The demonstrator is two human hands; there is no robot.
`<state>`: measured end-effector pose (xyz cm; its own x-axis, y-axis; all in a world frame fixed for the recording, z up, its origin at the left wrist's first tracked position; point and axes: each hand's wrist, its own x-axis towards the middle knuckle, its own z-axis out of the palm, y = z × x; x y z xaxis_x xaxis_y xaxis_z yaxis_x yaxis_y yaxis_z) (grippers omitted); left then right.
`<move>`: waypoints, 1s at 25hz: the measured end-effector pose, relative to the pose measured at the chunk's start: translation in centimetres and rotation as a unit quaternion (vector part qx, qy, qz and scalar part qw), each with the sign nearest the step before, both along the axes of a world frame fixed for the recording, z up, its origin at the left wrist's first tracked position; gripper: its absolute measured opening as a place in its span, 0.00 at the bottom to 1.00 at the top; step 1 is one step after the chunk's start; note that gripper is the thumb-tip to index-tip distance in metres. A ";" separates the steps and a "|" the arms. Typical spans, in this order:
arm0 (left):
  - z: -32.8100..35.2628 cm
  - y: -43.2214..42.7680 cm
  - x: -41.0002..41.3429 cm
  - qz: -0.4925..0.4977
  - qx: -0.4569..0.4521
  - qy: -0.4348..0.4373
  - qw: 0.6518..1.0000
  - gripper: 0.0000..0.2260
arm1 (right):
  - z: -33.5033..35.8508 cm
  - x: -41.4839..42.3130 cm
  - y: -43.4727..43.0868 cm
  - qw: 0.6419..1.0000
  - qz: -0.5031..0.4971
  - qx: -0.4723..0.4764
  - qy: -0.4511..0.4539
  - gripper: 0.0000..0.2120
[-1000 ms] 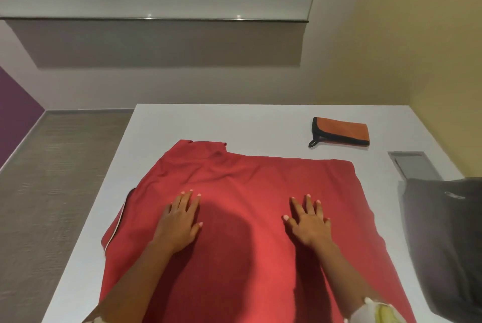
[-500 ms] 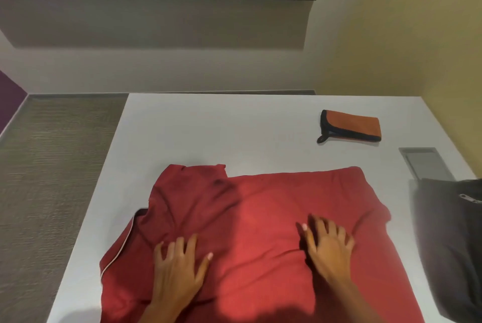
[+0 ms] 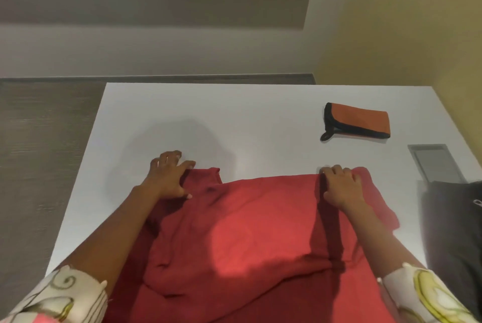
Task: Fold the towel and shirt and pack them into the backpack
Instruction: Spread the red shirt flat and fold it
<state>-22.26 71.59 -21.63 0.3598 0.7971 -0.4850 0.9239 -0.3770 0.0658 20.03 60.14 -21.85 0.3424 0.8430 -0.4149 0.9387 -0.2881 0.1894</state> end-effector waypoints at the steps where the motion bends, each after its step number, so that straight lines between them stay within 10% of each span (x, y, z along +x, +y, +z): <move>1: -0.1 0.1 -0.5 -0.007 -0.013 -0.008 1.000 0.35 | 0.0 0.9 -0.2 1.000 -0.009 -0.003 -0.021 0.28; 6: 0.2 -0.8 -0.7 -0.013 -0.077 -0.070 0.994 0.09 | 1.1 4.1 -0.9 0.992 -0.074 -0.051 -0.090 0.13; 10: 3.1 2.4 -1.5 0.061 -0.066 -0.104 0.991 0.20 | 4.1 5.2 0.5 0.989 -0.139 0.036 -0.020 0.12; 17: 7.4 3.9 0.7 0.125 0.254 -0.125 0.951 0.44 | 5.9 3.5 2.0 0.927 -0.200 0.287 0.137 0.21; 25: -2.1 -12.7 -1.2 0.195 0.218 -0.132 0.947 0.31 | -2.5 0.2 -11.3 0.948 -0.182 0.233 0.120 0.23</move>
